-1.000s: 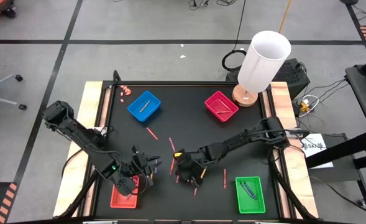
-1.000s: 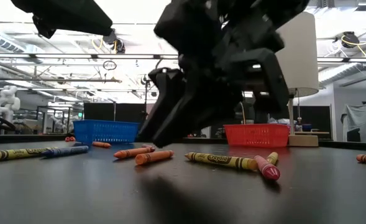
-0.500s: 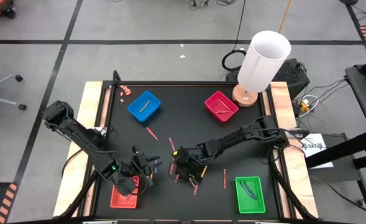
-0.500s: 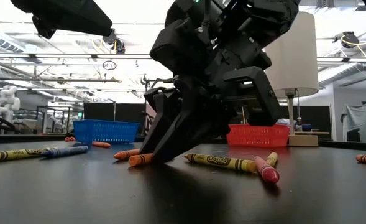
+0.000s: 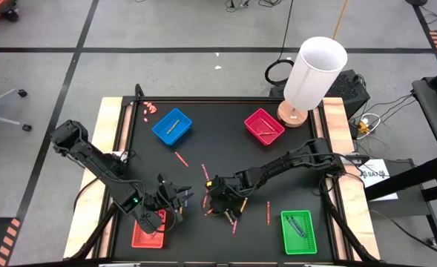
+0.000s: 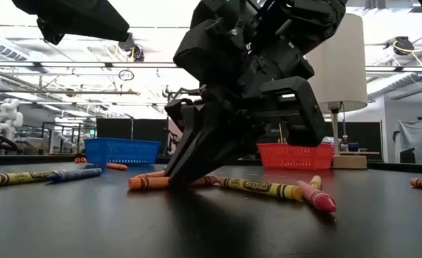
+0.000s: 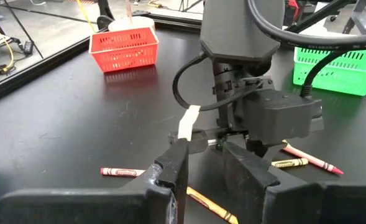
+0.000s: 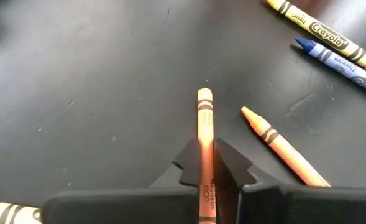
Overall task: Sort crayons
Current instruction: Put the orange crayon into the red bin
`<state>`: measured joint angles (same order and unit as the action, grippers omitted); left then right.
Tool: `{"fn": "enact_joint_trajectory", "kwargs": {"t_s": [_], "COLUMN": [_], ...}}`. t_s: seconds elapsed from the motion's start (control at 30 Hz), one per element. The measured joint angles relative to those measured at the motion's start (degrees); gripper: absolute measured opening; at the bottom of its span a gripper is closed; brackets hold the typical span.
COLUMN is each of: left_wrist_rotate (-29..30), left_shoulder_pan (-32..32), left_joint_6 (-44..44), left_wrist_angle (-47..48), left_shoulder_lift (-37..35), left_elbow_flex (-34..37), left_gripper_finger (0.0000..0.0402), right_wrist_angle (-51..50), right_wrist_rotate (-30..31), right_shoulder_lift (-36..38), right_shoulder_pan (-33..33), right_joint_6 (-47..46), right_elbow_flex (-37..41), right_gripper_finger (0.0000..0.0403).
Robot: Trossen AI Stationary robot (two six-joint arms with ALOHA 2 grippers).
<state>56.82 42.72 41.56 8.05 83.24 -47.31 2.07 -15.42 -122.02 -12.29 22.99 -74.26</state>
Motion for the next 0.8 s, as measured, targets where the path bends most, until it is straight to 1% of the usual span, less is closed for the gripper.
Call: {"fn": "enact_joint_trajectory", "kwargs": {"t_s": [0.23, 0.43, 0.53, 0.6, 0.7, 0.8], "left_wrist_rotate": [0.0, -0.1, -0.1, -0.1, -0.1, -0.1], "left_shoulder_pan": [0.0, 0.0, 0.0, 0.0, 0.0, 0.0], "left_joint_6": [0.0, 0.0, 0.0, 0.0, 0.0, 0.0], "left_wrist_angle": [0.2, 0.2, 0.2, 0.3, 0.3, 0.3], "left_shoulder_lift": [0.0, 0.0, 0.0, 0.0, 0.0, 0.0], "left_elbow_flex": [0.0, 0.0, 0.0, 0.0, 0.0, 0.0], "left_gripper_finger": [0.01, 0.01, 0.01, 0.01, 0.01, 0.01], "right_wrist_angle": [-1.2, -5.9, -10.7, -14.6, -20.6, -27.6], "right_wrist_rotate": [0.5, 1.0, 0.9, 2.7, 7.1, 9.2], "right_shoulder_lift": [2.3, 8.6, 12.8, 15.8, 20.5, 24.7], "right_shoulder_pan": [-0.3, -1.2, -1.7, -2.0, -2.7, -3.4], "right_joint_6": [0.8, 1.9, 1.1, 0.2, -1.5, -4.7], "right_elbow_flex": [0.2, 0.3, 0.3, 0.3, 0.2, 0.2], "right_gripper_finger": [0.0005, 0.0003, 0.0003, 0.0003, 0.0003, 0.0002]}}
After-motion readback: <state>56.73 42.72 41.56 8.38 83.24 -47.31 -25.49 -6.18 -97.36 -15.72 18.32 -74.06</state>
